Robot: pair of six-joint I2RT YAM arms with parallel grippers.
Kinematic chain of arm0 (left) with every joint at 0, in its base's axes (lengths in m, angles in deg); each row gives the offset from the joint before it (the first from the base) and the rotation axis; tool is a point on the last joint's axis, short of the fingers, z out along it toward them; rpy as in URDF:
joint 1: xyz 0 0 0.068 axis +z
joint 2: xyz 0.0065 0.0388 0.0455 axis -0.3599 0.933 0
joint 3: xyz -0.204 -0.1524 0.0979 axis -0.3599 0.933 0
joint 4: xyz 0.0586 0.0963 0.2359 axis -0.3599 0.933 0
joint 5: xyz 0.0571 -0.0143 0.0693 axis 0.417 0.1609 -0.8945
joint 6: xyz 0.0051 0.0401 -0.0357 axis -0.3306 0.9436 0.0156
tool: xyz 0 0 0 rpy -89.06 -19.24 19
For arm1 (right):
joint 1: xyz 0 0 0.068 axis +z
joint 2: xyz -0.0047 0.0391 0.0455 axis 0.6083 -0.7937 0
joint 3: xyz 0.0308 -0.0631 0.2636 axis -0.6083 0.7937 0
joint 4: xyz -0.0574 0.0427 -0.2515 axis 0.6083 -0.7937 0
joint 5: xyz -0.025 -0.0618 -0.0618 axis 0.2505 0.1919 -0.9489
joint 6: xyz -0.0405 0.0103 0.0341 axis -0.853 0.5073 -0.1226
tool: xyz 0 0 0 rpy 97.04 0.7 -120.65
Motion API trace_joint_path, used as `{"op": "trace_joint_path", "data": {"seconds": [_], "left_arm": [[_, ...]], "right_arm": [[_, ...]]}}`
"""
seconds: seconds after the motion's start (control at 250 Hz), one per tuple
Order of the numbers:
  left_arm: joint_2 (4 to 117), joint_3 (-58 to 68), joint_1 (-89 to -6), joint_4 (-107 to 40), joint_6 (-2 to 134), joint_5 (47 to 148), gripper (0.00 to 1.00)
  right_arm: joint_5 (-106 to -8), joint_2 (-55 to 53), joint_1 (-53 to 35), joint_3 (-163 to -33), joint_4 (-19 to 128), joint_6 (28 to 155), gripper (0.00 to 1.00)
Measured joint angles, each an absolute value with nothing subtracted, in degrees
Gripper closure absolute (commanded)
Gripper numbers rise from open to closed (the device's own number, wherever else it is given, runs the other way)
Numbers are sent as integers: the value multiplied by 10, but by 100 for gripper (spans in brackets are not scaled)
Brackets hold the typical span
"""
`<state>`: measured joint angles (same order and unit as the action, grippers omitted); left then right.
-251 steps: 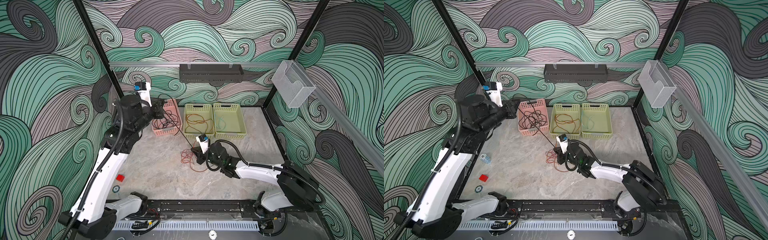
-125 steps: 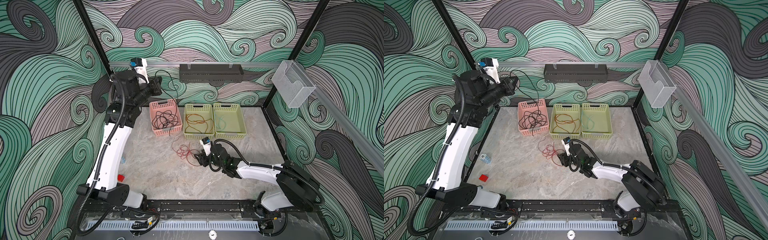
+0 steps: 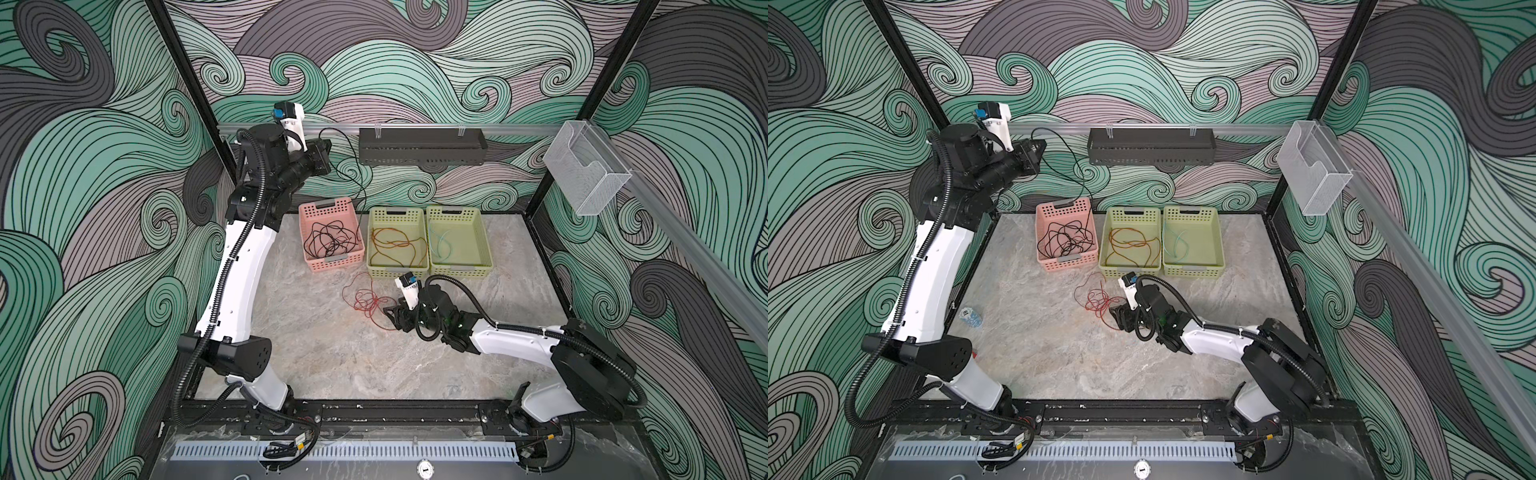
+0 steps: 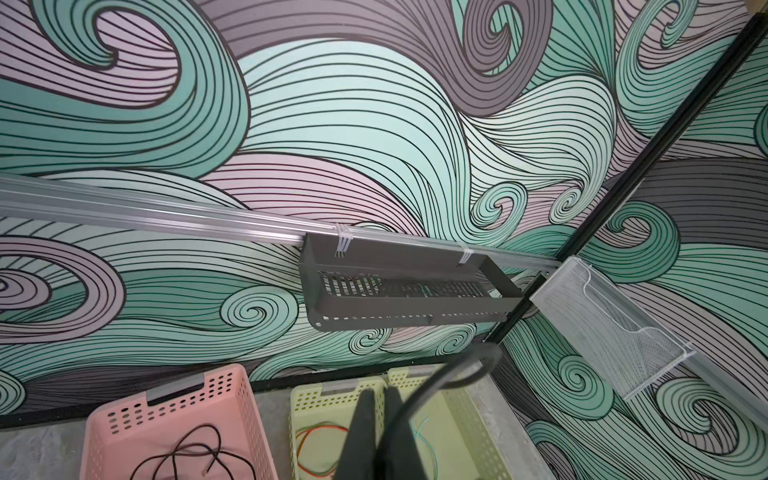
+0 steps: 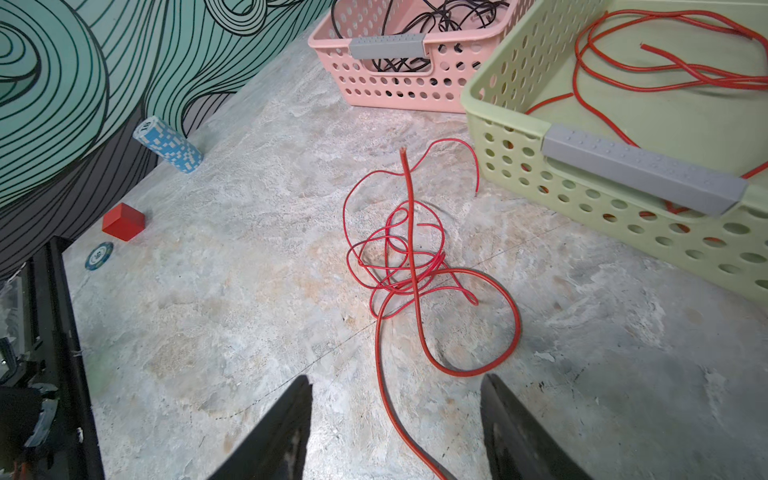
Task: Untangle the cables
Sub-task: 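Lower the black cable into the pink basket with the left gripper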
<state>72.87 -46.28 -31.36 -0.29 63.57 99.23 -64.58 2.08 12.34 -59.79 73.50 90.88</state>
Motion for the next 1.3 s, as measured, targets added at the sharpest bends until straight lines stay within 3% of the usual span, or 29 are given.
{"op": "trace_joint_path", "data": {"seconds": [0.384,0.683,0.795,0.887,0.967,1.123,1.299], "left_arm": [[833,-460,-263,-44,636,992,100],[907,-409,-252,-42,636,993,100],[928,-384,-246,-28,637,994,81],[942,-369,-244,-13,640,997,48],[945,-355,-242,0,637,998,33],[941,-354,-242,15,644,1005,29],[874,-305,-242,28,631,1001,35]], "right_arm": [[-648,158,123,-571,679,908,34],[-648,186,123,-571,612,900,34],[-652,195,123,-571,594,900,34],[-653,199,123,-571,580,900,34],[-654,202,123,-576,562,900,35],[-660,230,123,-578,537,900,34],[-674,264,123,-587,501,898,35]]}}
